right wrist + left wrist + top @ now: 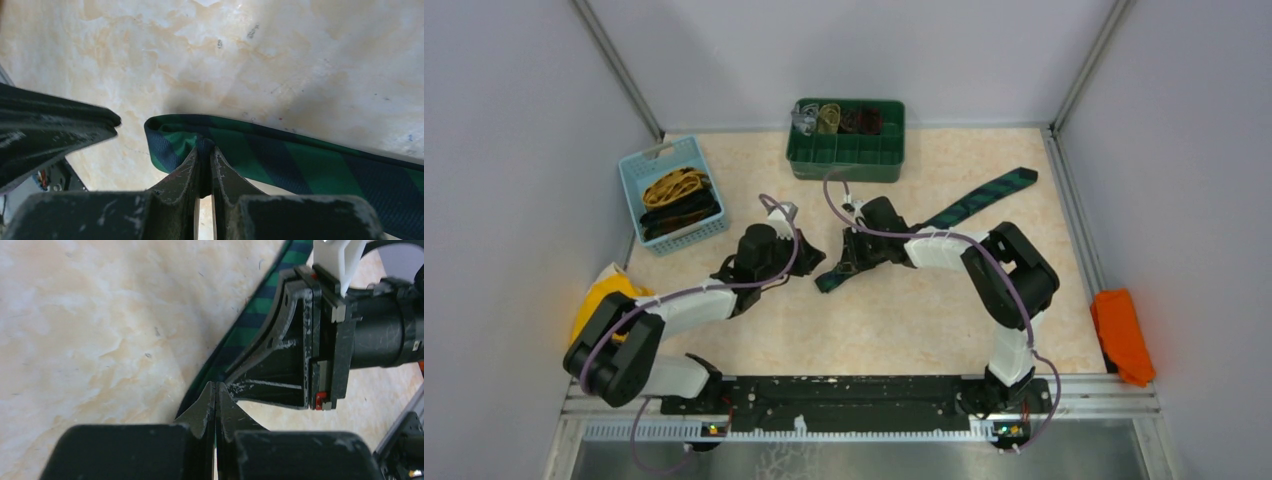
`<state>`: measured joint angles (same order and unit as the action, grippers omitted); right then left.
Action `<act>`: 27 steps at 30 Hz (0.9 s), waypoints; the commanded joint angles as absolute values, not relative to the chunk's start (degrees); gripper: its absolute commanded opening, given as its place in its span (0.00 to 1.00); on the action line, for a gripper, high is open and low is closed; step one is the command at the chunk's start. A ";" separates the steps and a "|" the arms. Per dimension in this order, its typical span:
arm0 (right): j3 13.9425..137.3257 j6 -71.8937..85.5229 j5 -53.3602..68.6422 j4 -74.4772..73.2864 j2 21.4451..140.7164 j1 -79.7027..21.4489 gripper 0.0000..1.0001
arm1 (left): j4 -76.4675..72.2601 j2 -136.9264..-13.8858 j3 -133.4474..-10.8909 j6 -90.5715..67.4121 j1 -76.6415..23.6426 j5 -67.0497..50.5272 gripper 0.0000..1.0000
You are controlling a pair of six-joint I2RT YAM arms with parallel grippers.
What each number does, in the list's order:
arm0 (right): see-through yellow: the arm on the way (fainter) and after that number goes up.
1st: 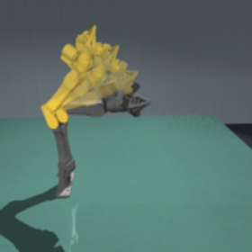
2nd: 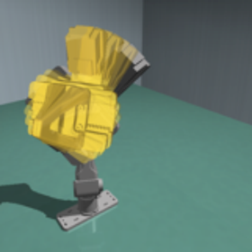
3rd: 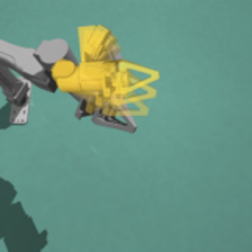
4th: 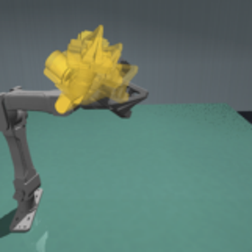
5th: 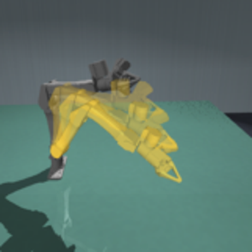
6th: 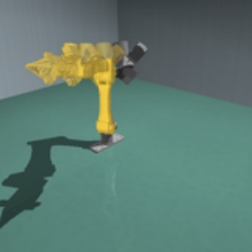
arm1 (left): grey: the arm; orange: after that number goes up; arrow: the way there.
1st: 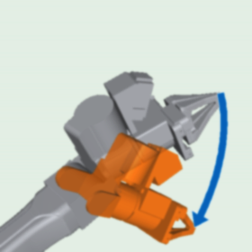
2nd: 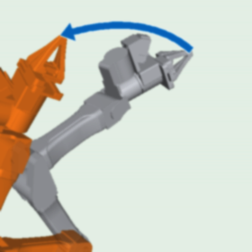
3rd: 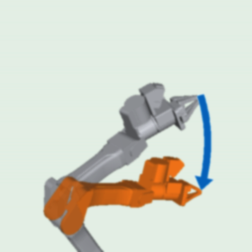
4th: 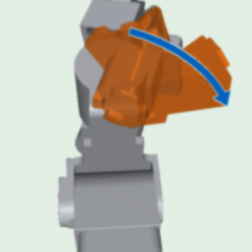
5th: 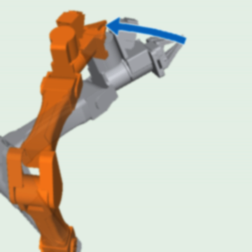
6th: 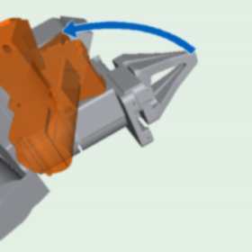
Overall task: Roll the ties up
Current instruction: Roll the tie at the center of the board.
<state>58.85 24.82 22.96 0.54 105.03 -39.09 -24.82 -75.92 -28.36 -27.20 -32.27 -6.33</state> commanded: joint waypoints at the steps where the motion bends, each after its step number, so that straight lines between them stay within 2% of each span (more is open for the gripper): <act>1: 60.17 22.24 19.81 0.09 104.92 -38.25 0.09 | -29.01 -79.90 -29.88 -25.48 -32.29 -14.54 0.00; 11: 61.70 20.83 14.80 -2.98 106.33 -38.28 0.08 | -26.66 -85.96 -32.41 -22.79 -32.22 -20.95 0.00; 27: 63.70 19.41 13.15 -4.57 107.54 -38.31 0.08 | -14.71 -93.79 -40.64 -17.46 -32.21 -19.04 0.00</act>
<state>60.97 21.17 14.63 -3.86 106.21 -38.92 -19.16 -92.16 -37.34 -20.29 -32.27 -18.72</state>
